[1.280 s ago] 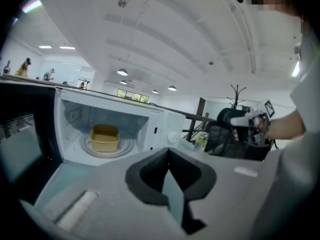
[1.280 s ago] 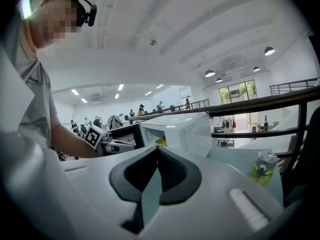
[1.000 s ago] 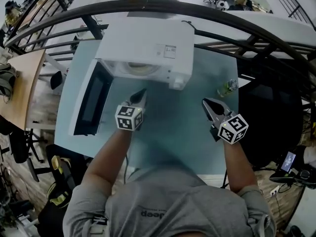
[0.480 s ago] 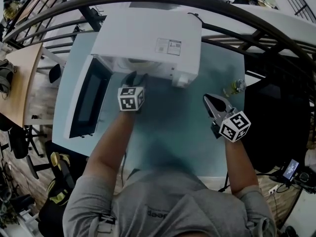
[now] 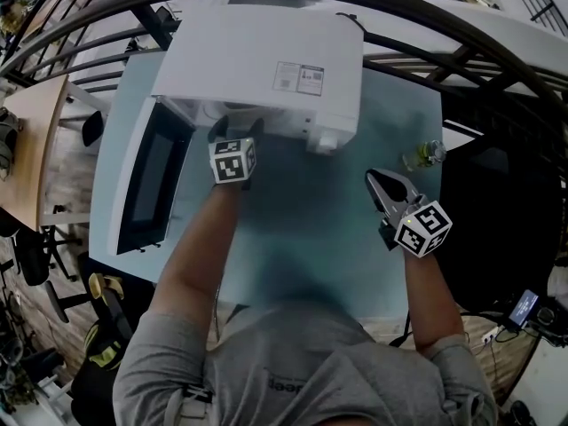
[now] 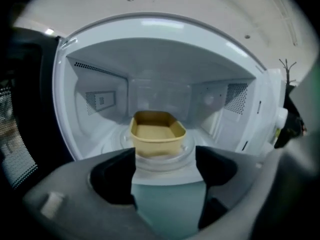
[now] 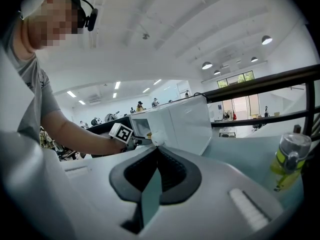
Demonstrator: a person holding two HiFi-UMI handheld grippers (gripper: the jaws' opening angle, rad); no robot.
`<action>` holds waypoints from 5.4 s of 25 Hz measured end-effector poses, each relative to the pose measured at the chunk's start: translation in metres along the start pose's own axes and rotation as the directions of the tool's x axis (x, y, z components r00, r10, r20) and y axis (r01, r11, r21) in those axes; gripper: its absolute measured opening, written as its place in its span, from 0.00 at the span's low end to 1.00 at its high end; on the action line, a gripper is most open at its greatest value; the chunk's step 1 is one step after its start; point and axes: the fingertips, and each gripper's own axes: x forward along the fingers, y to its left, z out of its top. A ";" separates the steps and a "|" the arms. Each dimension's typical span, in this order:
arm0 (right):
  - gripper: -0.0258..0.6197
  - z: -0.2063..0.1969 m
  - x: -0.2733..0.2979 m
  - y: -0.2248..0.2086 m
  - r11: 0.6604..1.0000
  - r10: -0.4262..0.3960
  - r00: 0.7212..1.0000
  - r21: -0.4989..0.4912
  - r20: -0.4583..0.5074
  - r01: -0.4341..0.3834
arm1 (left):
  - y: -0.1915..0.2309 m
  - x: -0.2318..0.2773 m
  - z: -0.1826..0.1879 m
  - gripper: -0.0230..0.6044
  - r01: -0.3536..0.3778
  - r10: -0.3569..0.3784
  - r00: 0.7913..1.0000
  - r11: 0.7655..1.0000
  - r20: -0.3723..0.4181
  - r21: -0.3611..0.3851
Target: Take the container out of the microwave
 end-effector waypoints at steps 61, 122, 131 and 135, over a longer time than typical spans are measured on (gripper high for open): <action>0.05 -0.005 -0.006 0.007 1.000 -0.011 1.000 0.009 -0.019 0.011 | 0.022 0.007 0.007 0.81 -0.056 0.055 0.998 0.996 0.029 0.071; 0.05 -0.031 -0.016 0.011 1.000 -0.021 0.997 0.013 -0.078 0.022 | 0.044 0.032 -0.002 0.92 -0.150 0.150 0.985 0.989 0.087 -0.003; 0.05 -0.027 -0.020 0.012 1.000 -0.026 0.997 0.014 -0.077 0.027 | 0.045 0.017 0.014 0.88 -0.120 0.121 0.984 0.993 0.127 -0.022; 0.05 -0.023 -0.023 0.017 1.000 -0.023 0.997 0.011 -0.073 0.024 | 0.041 0.001 0.017 0.87 -0.098 0.099 0.986 0.995 0.137 -0.016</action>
